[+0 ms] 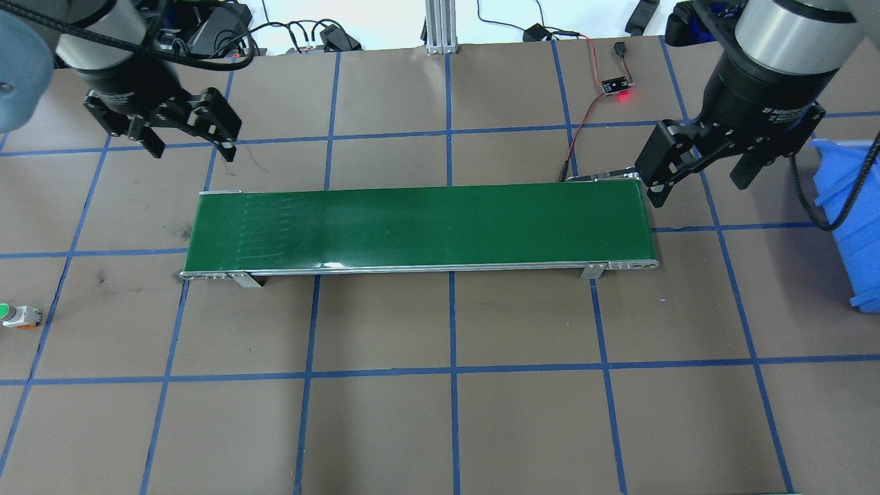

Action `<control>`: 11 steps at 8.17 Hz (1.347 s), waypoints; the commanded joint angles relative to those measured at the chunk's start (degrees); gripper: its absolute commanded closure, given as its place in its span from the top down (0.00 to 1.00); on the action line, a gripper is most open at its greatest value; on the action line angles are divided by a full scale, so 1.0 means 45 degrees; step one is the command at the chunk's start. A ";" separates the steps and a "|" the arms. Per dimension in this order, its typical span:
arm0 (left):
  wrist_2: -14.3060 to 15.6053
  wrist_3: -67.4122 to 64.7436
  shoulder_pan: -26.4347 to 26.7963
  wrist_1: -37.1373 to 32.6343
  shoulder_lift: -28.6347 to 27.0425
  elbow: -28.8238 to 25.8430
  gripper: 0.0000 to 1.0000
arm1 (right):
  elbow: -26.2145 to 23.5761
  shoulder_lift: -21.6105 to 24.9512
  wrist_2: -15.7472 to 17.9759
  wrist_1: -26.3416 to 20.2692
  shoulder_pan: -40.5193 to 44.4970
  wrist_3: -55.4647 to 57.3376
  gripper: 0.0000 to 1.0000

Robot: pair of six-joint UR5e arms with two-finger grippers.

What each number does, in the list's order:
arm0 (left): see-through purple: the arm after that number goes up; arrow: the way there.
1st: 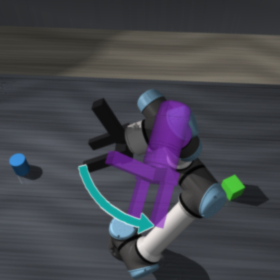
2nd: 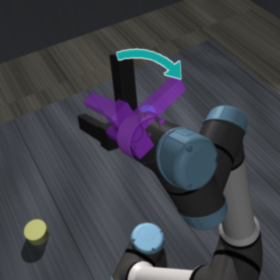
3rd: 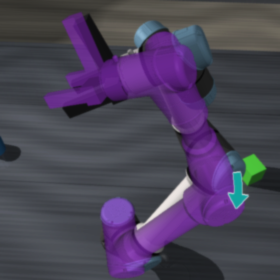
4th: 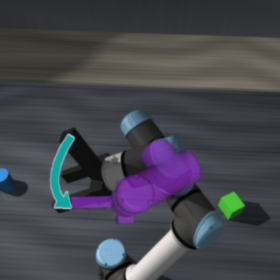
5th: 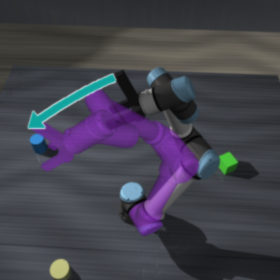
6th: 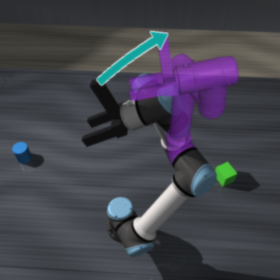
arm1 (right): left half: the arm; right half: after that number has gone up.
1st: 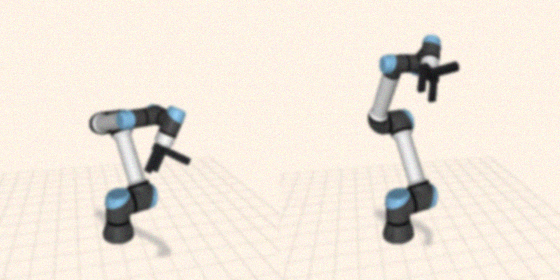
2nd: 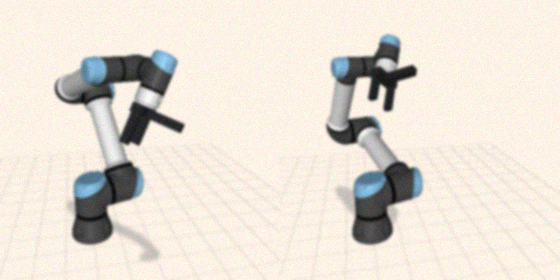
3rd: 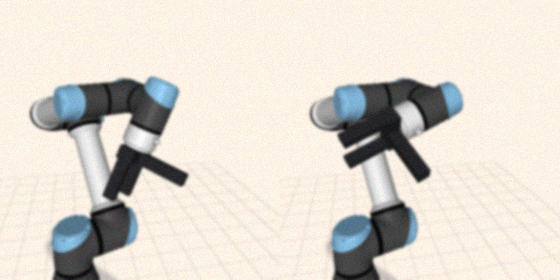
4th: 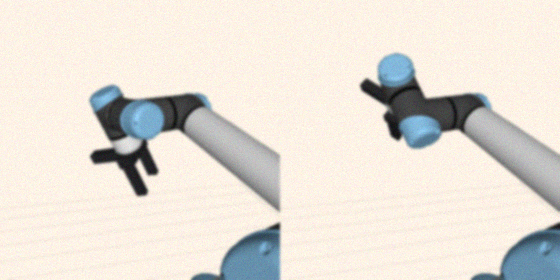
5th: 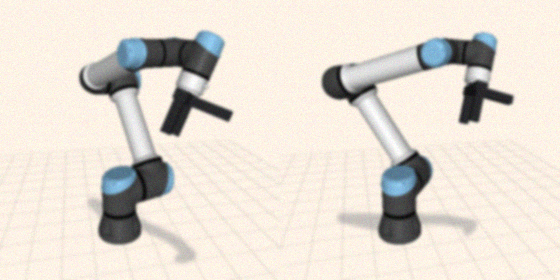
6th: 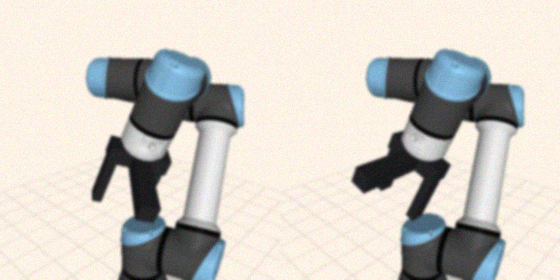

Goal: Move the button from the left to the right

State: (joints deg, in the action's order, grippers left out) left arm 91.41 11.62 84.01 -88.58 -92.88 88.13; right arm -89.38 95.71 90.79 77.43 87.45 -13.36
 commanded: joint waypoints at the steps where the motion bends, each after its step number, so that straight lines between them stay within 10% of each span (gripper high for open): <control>1: -0.0001 0.2331 -0.2858 0.0075 -0.0354 0.0123 1.00 | 0.0000 0.0000 0.0000 0.0000 0.0000 0.0000 1.00; 5: 0.0077 0.7310 -0.5845 0.3858 -0.1463 0.0844 1.00 | 0.0000 0.0000 0.0000 0.0000 0.0000 0.0000 1.00; 11: 0.0426 0.8396 -0.8783 0.4001 -0.4021 0.1178 1.00 | 0.0000 0.0000 0.0000 0.0000 0.0000 0.0000 1.00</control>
State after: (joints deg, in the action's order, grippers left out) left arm 92.02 49.23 47.75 -70.65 -106.15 93.07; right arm -89.38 95.71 90.79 77.43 87.45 -13.36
